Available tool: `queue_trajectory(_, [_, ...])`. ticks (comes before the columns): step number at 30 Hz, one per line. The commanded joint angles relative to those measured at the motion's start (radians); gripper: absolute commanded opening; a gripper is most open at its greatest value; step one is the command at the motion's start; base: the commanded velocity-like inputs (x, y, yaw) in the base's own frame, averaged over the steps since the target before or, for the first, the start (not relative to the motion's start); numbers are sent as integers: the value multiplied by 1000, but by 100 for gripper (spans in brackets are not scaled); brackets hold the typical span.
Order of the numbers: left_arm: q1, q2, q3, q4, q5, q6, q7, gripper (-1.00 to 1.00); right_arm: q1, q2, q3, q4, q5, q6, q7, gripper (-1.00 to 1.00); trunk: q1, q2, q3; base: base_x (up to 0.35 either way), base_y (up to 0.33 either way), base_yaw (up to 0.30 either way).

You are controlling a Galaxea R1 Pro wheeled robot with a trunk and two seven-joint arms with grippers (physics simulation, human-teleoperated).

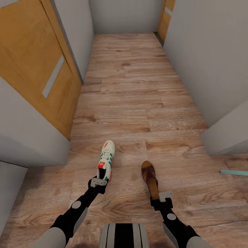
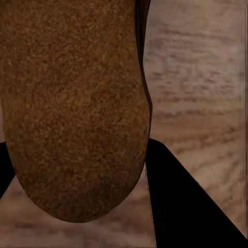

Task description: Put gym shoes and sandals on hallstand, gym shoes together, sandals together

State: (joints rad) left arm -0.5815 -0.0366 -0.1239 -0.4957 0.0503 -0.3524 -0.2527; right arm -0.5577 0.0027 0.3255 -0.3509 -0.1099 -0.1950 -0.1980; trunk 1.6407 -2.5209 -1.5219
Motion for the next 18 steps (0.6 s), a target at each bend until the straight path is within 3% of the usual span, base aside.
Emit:
queue_trajectory(1, [1,0,-1,2,5,-4,0,-100,-1,-1,9,1,-15,-5,-7,-100,-1,0,3,0,0,0])
queue_trajectory(12, [6,18,-1,15,3,-2,10,-100,-1,-1,11,8,-14,-33,-12,-100,-5,3,46,0,0,0])
queue_trajectory(14, [14,27,0,19,3,-2,19,-100,-1,-1,10,14,-14,-34,-12,-100,-6,3,54,0,0,0])
queue_trajectory(15, [44,51,2,22,6,-4,38,-100,-1,-4,9,19,-14,-35,-13,-100,-7,3,58,0,0,0])
queue_trajectory(18, [70,60,3,24,6,-7,55,-100,-1,-10,8,20,-14,-36,-15,-100,-8,4,70,0,0,0])
